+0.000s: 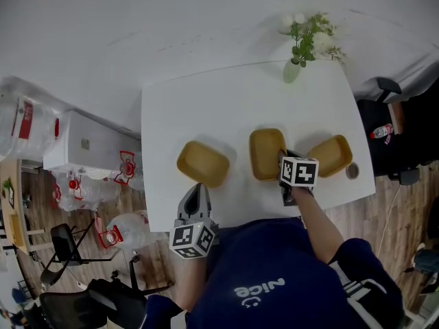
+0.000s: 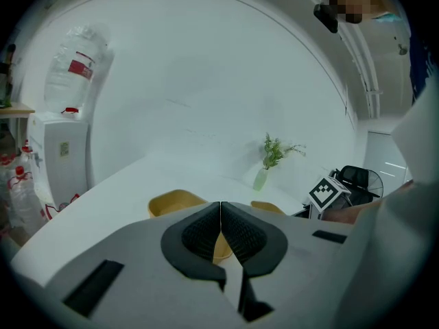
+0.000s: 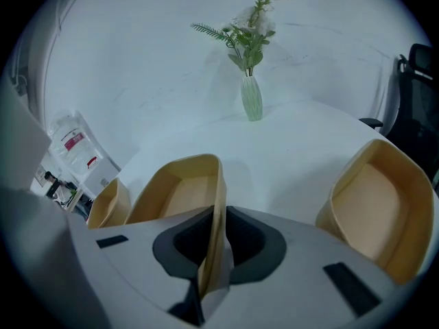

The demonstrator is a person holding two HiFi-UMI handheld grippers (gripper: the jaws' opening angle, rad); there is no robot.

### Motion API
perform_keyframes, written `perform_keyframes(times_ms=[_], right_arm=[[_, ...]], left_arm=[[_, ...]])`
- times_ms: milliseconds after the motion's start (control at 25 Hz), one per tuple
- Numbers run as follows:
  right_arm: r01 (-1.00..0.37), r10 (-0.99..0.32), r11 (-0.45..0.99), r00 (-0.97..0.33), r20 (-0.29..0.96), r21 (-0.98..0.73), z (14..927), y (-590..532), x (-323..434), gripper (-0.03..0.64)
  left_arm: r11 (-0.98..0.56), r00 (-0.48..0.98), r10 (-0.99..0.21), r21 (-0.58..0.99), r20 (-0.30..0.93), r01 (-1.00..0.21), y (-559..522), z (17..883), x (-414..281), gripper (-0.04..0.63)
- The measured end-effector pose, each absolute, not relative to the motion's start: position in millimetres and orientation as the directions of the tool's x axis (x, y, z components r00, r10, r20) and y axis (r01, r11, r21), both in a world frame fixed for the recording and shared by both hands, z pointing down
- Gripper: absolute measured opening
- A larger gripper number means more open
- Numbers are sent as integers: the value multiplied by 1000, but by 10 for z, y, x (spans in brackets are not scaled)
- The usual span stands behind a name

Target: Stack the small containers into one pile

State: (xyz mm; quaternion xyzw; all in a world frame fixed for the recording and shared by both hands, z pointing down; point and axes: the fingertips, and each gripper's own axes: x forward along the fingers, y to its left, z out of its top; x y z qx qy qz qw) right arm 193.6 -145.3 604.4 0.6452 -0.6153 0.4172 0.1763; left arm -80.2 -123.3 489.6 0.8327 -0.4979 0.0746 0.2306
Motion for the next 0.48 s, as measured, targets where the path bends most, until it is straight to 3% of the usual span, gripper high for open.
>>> perform_keyframes(times_ms=[480], right_arm=[[-942,-709,-116,-144,690,-315,5769,-1568,1889,58]], left_arm=[[-352,468,-803,340,368,-872,-1240,4963,-898,20]])
